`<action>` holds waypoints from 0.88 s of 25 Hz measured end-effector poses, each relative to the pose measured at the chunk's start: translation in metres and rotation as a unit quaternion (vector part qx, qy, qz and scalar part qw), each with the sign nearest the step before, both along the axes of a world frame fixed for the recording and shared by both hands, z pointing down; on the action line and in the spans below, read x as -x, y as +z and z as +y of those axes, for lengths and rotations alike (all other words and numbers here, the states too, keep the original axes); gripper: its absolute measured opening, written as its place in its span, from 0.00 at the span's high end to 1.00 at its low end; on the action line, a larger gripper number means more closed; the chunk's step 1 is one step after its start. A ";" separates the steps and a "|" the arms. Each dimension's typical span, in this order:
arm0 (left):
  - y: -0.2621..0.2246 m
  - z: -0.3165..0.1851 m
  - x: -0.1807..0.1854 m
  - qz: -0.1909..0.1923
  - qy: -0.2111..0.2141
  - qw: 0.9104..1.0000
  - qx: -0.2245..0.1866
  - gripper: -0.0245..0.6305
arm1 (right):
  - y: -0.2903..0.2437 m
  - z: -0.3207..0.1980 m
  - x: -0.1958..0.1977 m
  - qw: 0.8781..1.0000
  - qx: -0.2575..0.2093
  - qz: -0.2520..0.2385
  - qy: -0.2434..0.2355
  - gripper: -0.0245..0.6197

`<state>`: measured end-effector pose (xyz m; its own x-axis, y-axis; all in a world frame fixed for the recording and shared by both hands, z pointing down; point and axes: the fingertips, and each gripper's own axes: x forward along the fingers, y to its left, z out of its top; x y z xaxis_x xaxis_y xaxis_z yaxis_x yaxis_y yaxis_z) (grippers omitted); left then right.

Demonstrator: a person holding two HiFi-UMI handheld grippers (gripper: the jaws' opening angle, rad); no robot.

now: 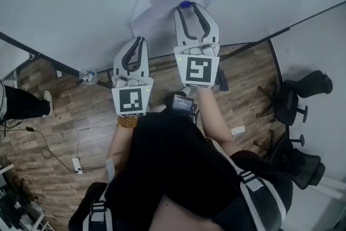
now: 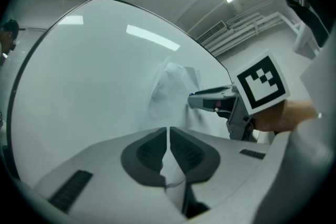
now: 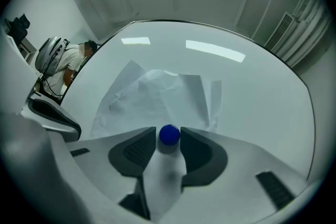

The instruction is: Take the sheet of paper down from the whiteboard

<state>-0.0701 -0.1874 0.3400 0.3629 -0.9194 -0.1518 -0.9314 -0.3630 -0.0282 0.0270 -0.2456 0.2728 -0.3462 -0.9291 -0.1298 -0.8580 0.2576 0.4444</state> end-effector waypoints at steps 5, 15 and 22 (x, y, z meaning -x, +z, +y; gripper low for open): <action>0.000 -0.001 0.001 0.005 -0.001 1.000 0.001 0.95 | -0.002 -0.001 -0.001 1.000 -0.007 0.003 0.000 0.77; -0.007 0.000 0.005 0.012 -0.010 1.000 -0.013 0.94 | -0.003 -0.001 -0.002 1.000 -0.010 -0.009 -0.005 0.78; -0.026 -0.004 0.024 0.012 -0.022 0.999 -0.024 0.88 | -0.004 -0.002 0.001 1.000 -0.008 -0.005 -0.005 0.78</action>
